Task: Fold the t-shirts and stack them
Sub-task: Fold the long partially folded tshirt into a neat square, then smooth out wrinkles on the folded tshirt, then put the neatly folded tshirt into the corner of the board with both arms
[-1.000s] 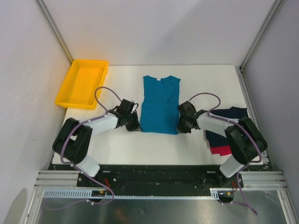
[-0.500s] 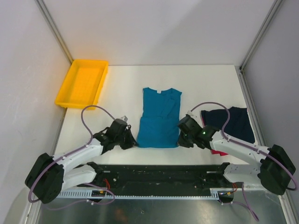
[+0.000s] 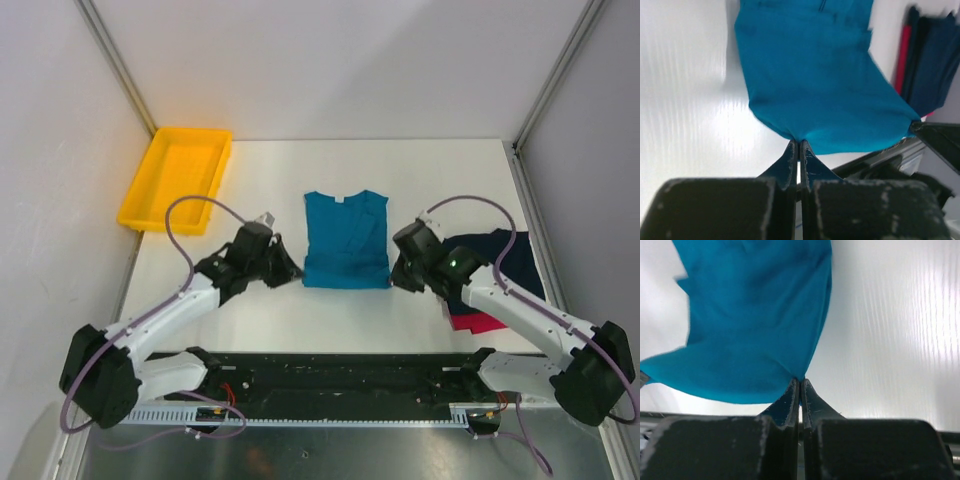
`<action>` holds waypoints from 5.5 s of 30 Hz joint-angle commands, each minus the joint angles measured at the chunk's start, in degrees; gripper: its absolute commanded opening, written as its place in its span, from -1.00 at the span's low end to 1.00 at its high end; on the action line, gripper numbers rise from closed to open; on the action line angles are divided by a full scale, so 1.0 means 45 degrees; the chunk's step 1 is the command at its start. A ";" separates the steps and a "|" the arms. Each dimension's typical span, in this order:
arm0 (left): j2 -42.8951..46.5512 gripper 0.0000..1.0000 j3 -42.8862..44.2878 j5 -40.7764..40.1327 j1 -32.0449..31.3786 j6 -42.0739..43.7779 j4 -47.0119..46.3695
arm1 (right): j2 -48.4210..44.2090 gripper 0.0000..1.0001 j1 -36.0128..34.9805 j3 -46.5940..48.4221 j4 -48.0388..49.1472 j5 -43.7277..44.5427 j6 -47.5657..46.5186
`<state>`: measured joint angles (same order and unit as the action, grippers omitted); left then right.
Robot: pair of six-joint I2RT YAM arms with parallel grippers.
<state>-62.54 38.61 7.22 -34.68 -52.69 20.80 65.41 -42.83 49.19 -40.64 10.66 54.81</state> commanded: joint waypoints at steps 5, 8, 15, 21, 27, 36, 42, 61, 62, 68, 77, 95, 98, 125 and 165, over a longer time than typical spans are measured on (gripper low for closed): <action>-0.3398 -1.00 0.4631 -0.0249 0.1680 0.0768 0.0155 | 0.2384 -1.00 0.2861 0.3612 0.1233 -0.0445 -0.2978; -0.5053 -1.00 0.6401 -0.0274 0.2268 0.1051 0.0141 | 0.3850 -1.00 0.3937 0.4730 0.2437 -0.1107 -0.3685; -1.0386 -1.00 1.1143 -0.0439 0.3257 0.1616 0.0068 | 0.8862 -1.00 0.5396 0.8407 0.5303 -0.2365 -0.4636; -1.5077 -1.00 1.5090 -0.0487 0.3841 0.1738 -0.0267 | 1.4557 -1.00 0.5763 1.3955 0.5072 -0.2996 -0.5115; -1.7169 -1.00 1.6484 -0.0124 0.4083 0.1278 -0.0287 | 1.7630 -1.00 0.5990 1.7059 0.3739 -0.3394 -0.4531; -1.5978 -1.00 1.4456 0.0021 0.3879 0.1374 -0.0342 | 1.4975 -1.00 0.6219 1.1391 0.5306 -0.3549 -0.3261; -1.3872 -1.00 1.0986 -0.0240 0.3408 0.1428 -0.0677 | 1.2045 -1.00 0.5827 0.6603 0.6194 -0.3749 -0.2452; -0.8723 -1.00 0.5529 -0.0985 0.3319 0.1910 -0.1195 | 0.7695 -1.00 0.4862 0.3630 0.5188 -0.3757 -0.2197; -0.8779 -1.00 0.5652 -0.0866 0.3462 0.2063 -0.1189 | 0.7791 -0.98 0.5071 0.3674 0.5518 -0.4234 -0.2354; -0.9585 -0.50 0.6734 0.0498 0.4360 0.3133 -0.1232 | 0.8399 -0.19 0.5797 0.5165 0.5130 -0.5010 -0.3618; -0.7892 0.17 0.6600 0.1317 0.4752 0.3554 -0.1222 | 0.7377 -0.29 0.4491 0.5921 0.3506 -0.3092 -0.4513; -0.9769 -1.00 0.6448 0.2580 0.4087 0.3034 -0.1198 | 1.0324 -0.53 0.3574 0.7313 0.4208 -0.3701 -0.4676; -1.0559 -1.00 0.6870 0.2546 0.4299 0.3129 -0.1195 | 1.1007 -0.54 0.3718 0.7927 0.3949 -0.3594 -0.4774; -0.6695 -0.11 0.4492 0.2854 0.4893 0.3200 -0.0794 | 0.9610 -0.20 0.4236 0.9335 0.1002 -0.1589 -0.5058; -0.9543 -1.00 0.7116 -0.1311 0.5848 0.6032 0.1664 | 0.3771 -0.17 0.3656 0.2656 0.0104 0.2938 -0.4114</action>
<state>-105.65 66.15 8.80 -11.68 -32.77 23.83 80.58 -26.28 62.54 -39.59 17.21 35.18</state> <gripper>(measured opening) 0.011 0.417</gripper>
